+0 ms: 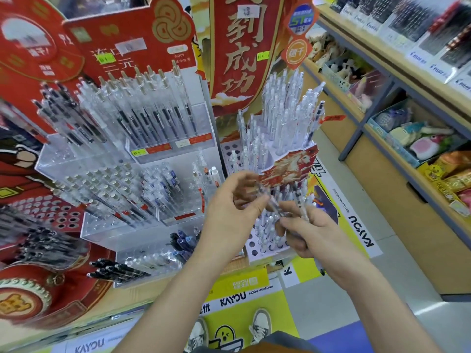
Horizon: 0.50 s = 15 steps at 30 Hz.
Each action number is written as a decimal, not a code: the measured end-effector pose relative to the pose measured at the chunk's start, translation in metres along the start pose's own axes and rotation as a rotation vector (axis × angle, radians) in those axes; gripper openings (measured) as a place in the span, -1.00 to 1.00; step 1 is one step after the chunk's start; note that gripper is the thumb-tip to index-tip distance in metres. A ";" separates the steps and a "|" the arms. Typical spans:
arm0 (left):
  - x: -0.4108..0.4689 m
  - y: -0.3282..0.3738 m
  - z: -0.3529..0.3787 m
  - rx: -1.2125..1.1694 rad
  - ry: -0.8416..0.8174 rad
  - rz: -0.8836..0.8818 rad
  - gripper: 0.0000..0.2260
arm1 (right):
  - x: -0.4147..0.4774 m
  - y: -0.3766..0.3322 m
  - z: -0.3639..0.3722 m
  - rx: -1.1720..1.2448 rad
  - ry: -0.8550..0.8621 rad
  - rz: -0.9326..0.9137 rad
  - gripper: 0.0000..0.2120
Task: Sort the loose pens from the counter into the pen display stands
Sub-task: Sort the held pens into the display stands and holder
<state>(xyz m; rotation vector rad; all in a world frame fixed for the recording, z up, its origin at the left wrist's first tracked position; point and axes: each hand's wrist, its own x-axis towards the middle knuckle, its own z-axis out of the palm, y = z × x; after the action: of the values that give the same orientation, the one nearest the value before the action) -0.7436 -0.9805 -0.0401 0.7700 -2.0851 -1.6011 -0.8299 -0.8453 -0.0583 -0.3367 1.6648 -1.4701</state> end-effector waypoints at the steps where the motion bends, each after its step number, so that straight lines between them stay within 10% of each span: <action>1: -0.003 0.002 -0.001 0.108 0.071 0.116 -0.79 | 0.000 0.000 0.001 -0.115 0.047 -0.037 -0.87; 8: -0.009 0.017 -0.001 -0.196 -0.113 -0.006 -0.82 | -0.008 -0.004 0.015 -0.865 0.240 -0.358 -0.65; 15: -0.016 0.013 -0.038 -0.185 0.066 0.083 -0.79 | -0.009 -0.023 0.027 -0.217 -0.115 -0.294 -0.91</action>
<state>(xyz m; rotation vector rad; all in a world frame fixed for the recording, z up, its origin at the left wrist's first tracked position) -0.7102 -0.9960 -0.0169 0.6547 -1.8661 -1.6713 -0.8126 -0.8633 -0.0323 -0.7998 1.7380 -1.4485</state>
